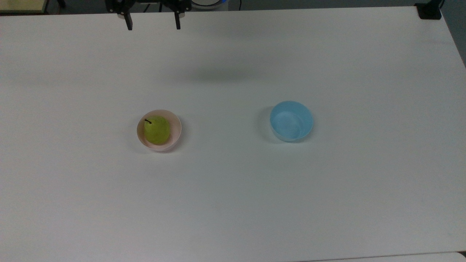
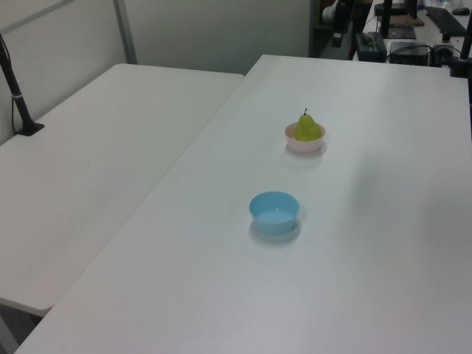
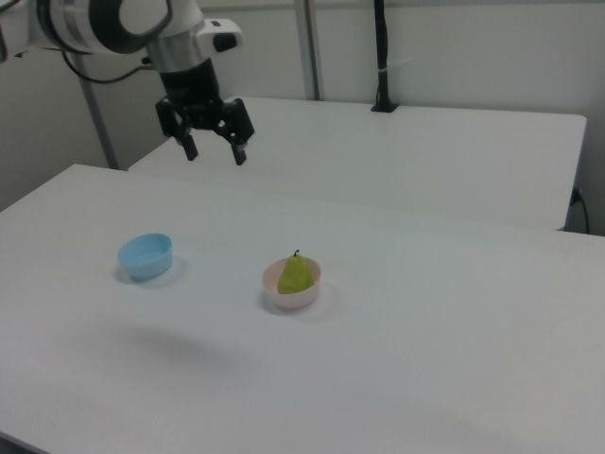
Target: Place the pear in the bowl
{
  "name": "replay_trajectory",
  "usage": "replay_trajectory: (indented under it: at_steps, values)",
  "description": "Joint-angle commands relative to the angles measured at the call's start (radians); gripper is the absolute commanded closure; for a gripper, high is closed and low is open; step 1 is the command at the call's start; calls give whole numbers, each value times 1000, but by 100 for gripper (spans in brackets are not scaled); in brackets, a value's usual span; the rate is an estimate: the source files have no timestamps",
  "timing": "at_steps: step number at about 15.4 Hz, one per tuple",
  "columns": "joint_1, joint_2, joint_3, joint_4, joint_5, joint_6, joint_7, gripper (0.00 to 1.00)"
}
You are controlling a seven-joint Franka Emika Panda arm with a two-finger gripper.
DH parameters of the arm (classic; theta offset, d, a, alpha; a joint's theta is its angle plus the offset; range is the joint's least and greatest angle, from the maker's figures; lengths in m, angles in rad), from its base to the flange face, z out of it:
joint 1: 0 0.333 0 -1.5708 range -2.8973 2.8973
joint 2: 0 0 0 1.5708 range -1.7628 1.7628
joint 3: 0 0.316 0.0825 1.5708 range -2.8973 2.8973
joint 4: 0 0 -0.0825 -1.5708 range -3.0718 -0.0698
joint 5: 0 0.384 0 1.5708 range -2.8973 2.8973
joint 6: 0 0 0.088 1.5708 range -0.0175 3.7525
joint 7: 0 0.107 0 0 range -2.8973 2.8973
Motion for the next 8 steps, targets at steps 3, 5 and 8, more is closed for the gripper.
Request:
replay_trajectory:
  at_steps: [3, 5, 8]
  values:
    - [157, -23, -125, -59, 67, 0, 25, 0]
    - [155, -15, -125, -57, 67, 10, 19, 0]
    - [157, -14, -125, -59, 67, 7, 15, 0]
